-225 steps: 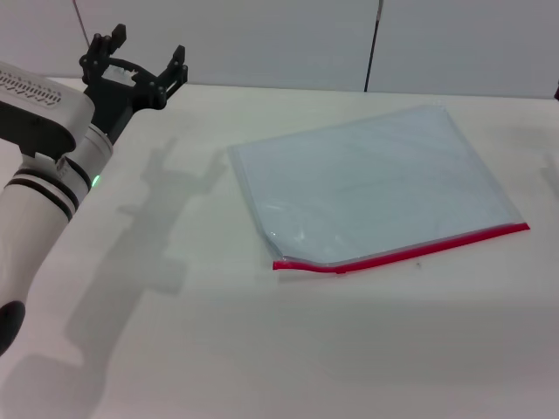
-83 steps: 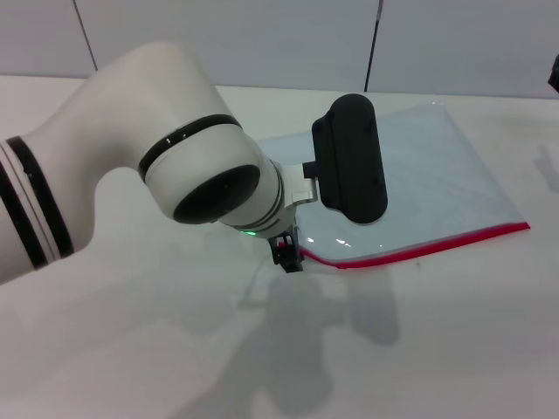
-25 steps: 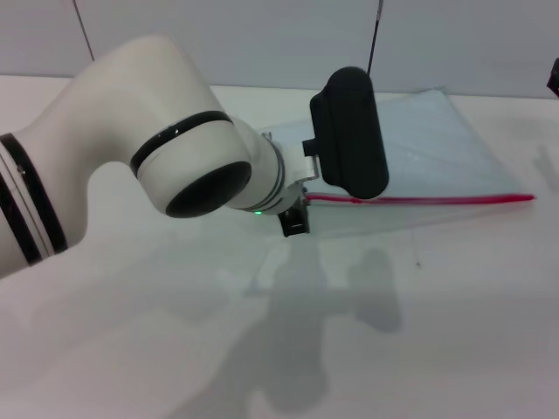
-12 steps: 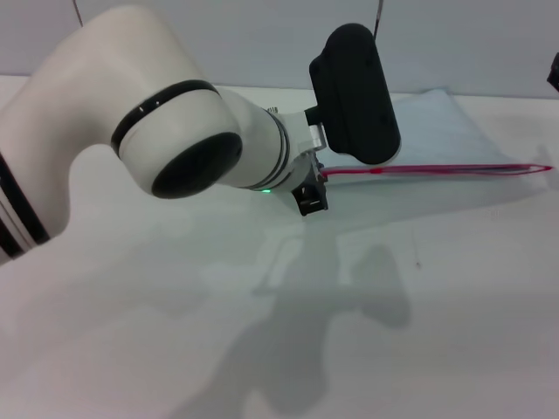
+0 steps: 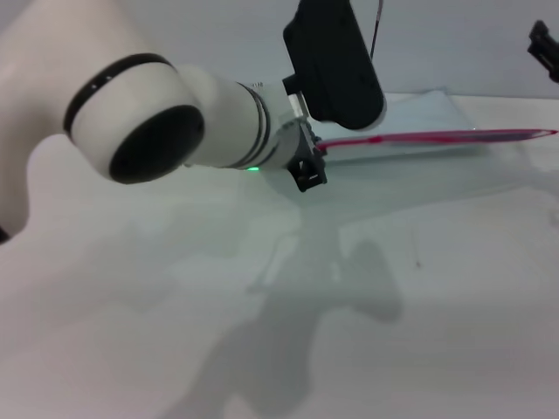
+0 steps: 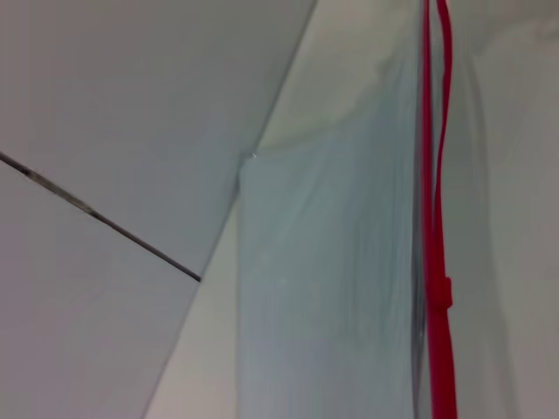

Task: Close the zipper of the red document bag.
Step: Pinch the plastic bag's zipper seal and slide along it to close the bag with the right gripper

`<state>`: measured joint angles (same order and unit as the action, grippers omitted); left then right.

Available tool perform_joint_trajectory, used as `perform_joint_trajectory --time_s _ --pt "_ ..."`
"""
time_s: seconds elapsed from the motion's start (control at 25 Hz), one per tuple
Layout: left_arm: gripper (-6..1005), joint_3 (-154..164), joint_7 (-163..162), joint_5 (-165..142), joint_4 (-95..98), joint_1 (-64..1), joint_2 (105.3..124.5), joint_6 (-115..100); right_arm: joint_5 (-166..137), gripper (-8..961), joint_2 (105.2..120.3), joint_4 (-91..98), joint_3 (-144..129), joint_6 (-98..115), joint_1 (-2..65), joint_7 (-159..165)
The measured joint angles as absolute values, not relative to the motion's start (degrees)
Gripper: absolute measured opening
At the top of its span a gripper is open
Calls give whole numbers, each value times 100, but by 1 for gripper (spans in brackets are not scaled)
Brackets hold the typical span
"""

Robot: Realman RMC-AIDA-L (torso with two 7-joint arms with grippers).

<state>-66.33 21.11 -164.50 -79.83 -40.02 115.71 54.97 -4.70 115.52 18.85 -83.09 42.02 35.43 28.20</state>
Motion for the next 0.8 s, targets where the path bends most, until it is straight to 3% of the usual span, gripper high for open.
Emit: perform_joint_trajectory --time_s 0.24,0.56,0.8 --pt "55 -6872 2623 -16453 -8628 -3391 11595 4810 -1603 877 11438 3205 -8261 4065 2910 3817" --pt "56 -6996 2905 -16451 -9194 -2828 11605 4095 -3230 871 11110 4238 -8206 4064 2523 5554" --pt "55 -6936 3108 -16448 -9397 -2566 11613 3704 -5239 864 11074 4686 -7104 5138 2453 6941"
